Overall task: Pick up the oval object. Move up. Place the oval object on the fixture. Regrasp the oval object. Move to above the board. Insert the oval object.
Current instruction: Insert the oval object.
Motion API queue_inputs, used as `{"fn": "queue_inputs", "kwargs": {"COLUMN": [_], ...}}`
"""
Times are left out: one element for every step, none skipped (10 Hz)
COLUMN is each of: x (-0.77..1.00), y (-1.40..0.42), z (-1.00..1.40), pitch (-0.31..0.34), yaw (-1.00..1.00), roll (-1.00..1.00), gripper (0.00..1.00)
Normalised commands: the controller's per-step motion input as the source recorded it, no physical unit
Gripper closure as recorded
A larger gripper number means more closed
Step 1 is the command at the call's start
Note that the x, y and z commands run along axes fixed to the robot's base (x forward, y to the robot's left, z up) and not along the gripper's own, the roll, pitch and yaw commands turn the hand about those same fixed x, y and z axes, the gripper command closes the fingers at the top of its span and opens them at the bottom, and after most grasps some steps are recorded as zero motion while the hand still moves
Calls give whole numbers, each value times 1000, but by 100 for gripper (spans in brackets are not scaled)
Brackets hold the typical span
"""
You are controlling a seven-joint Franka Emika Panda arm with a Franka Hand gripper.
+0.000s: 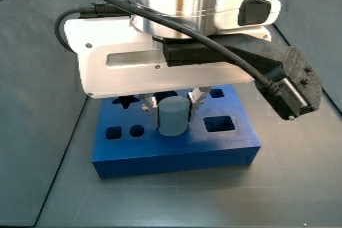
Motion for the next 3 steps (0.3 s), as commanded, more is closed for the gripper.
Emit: {"fn": "queue_inputs", "kwargs": {"x": [14,0,0], "y": [17,-20,0], "z": [-666,0,0], "pitch": [-56,0,0], "yaw": [0,0,0], "roll": [23,0,0], "gripper": [100,100,100]}}
